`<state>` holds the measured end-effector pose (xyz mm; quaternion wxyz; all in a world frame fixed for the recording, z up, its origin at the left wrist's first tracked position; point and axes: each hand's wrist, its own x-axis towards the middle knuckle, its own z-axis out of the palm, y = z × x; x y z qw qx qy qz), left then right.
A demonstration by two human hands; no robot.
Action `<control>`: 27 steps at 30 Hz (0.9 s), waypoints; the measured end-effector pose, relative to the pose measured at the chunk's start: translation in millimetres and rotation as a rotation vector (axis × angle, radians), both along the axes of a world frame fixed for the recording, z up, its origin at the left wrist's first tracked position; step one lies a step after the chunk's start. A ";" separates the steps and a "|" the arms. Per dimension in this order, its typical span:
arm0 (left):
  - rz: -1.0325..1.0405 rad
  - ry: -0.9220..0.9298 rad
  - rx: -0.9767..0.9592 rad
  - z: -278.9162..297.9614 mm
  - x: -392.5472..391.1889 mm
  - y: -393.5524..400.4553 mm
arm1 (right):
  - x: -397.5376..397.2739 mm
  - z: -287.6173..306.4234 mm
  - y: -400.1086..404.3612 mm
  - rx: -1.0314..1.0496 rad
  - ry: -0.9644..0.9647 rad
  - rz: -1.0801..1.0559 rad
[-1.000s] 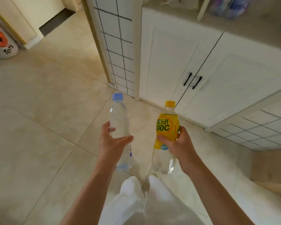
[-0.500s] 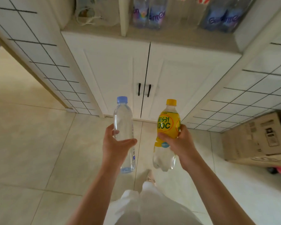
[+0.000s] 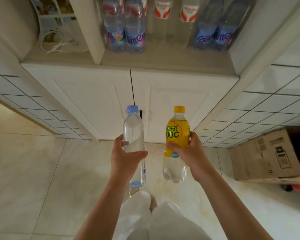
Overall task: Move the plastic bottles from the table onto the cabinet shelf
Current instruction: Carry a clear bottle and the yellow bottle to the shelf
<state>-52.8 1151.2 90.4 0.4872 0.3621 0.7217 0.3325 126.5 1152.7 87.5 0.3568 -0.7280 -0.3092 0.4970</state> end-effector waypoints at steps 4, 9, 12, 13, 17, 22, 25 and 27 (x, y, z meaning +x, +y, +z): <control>-0.022 0.005 0.004 1.2 5.1 45.9 | 1.9 -2.0 40.2 0.010 0.010 -0.035; -0.094 0.012 0.023 3.1 4.4 107.9 | 0.3 0.7 92.7 0.031 -0.020 -0.067; -0.140 -0.001 0.064 8.6 2.7 155.1 | -3.5 11.3 133.9 0.079 -0.055 -0.082; -0.151 -0.008 0.079 11.6 3.0 169.0 | -5.0 15.9 144.6 0.101 -0.073 -0.088; -0.187 -0.018 0.136 25.7 9.8 216.6 | -6.5 34.8 180.2 0.216 -0.195 -0.107; -0.282 -0.005 0.311 42.6 26.3 262.9 | 1.6 53.7 220.0 0.380 -0.277 -0.125; -0.310 0.016 0.434 49.8 38.3 285.3 | 10.3 63.3 241.3 0.457 -0.310 -0.122; -0.290 0.068 0.541 53.0 48.2 299.1 | 17.3 69.9 254.4 0.507 -0.330 -0.129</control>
